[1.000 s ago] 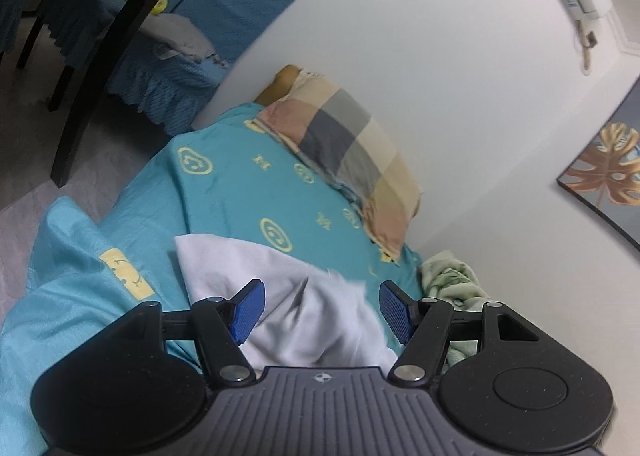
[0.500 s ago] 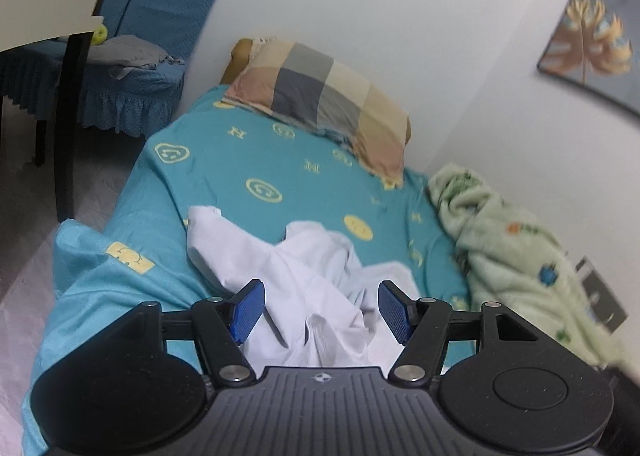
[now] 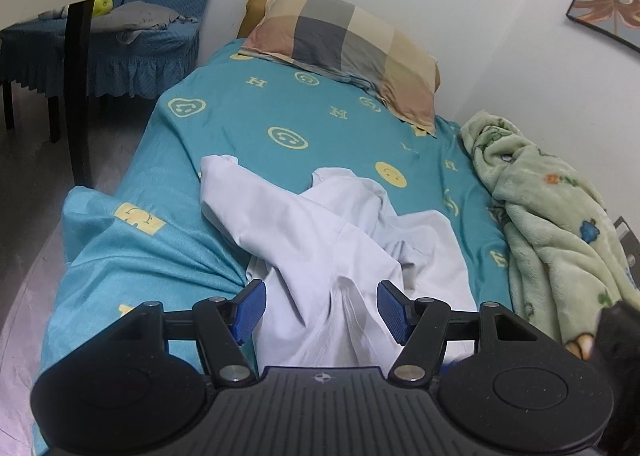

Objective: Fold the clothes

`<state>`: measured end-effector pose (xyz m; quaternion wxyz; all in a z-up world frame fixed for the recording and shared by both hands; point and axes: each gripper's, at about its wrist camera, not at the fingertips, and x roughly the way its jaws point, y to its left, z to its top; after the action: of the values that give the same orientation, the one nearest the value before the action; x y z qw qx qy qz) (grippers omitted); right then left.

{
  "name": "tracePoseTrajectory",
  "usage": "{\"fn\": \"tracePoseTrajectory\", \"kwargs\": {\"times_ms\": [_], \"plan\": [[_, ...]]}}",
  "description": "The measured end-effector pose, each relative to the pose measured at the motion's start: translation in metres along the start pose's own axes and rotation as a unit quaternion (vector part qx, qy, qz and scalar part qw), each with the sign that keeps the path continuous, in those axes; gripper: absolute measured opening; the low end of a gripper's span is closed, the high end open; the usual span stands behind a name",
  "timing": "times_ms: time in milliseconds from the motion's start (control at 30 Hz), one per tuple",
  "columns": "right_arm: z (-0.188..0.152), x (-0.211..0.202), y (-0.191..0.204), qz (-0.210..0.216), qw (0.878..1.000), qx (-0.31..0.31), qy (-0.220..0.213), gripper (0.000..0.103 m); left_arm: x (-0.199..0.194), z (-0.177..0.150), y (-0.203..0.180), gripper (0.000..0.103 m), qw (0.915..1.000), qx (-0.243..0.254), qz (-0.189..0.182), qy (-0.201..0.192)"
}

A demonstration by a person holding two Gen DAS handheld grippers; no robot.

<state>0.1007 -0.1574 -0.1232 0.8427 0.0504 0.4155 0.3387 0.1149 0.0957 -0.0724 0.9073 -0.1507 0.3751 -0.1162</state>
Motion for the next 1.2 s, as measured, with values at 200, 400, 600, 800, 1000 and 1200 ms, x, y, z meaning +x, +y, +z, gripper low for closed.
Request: {"fn": "tracePoseTrajectory", "kwargs": {"times_ms": [200,400,600,800,1000,1200], "plan": [[-0.003,-0.022,0.020,0.073,0.997,-0.020,-0.035,0.006,-0.002,0.006,-0.002,0.063,0.9993,-0.001,-0.032,-0.022],[-0.020,-0.011,0.063,0.137,0.987,-0.075,-0.024,0.007,-0.013,0.013,0.000,0.063,0.9969,-0.015,-0.049,-0.060],[-0.009,-0.035,0.044,0.102,0.993,-0.036,-0.050,0.028,-0.015,0.016,0.006,0.064,0.9974,-0.033,-0.016,-0.063],[-0.002,-0.072,0.019,0.096,0.988,-0.009,-0.121,0.073,-0.002,0.012,0.010,0.065,0.9981,-0.045,-0.003,-0.041],[0.021,-0.043,-0.027,0.014,0.988,0.064,-0.140,0.073,0.020,0.005,0.004,0.064,0.9992,-0.037,-0.010,-0.007],[0.049,0.015,-0.039,-0.030,0.992,0.028,-0.120,0.068,0.029,-0.002,0.013,0.005,0.9983,-0.046,0.025,0.026]]}}
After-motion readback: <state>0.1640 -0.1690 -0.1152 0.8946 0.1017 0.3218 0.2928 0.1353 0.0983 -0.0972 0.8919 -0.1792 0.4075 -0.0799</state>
